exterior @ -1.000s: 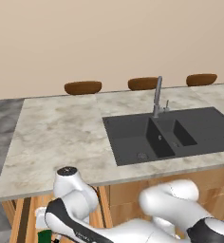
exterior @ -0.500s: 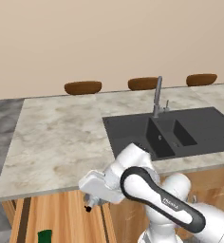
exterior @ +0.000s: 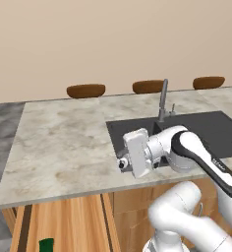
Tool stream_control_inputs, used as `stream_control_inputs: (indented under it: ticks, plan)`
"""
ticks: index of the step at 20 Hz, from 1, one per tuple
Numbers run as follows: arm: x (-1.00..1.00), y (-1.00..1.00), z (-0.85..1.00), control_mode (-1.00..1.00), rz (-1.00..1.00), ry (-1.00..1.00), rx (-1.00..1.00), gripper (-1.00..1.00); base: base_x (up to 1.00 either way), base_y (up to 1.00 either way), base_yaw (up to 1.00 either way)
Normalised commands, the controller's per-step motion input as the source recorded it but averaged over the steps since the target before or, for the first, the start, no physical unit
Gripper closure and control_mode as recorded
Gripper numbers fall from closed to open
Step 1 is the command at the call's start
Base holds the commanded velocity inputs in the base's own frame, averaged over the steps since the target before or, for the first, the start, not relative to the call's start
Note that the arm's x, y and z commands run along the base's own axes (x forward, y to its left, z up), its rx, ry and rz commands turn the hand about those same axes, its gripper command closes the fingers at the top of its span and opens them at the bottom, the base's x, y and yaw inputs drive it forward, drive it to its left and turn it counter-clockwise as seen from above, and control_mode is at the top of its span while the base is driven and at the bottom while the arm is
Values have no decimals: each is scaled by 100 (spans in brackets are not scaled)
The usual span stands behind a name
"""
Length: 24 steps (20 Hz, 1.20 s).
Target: Restock the sink supplies by placing the sponge and soap dispenser on the counter and next to the sink. Make sure the soap dispenser is upright.
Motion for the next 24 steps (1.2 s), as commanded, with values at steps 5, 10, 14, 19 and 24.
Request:
stream_control_inputs:
  ticks: [5, 10, 14, 19, 24]
  plan:
    - [96, -75, 33, -100, 9, 32, 39, 100, 0, 0, 0]
    - [100, -8, 43, -100, 5, 33, 4, 100, 0, 0, 0]
    - [84, -15, 18, -100, 0, 44, 0, 100, 0, 0, 0]
    - [66, -9, -25, -100, 1, 25, 2, 100, 0, 0, 0]
    - [56, 0, -18, -100, 0, 33, 0, 100, 0, 0, 0]
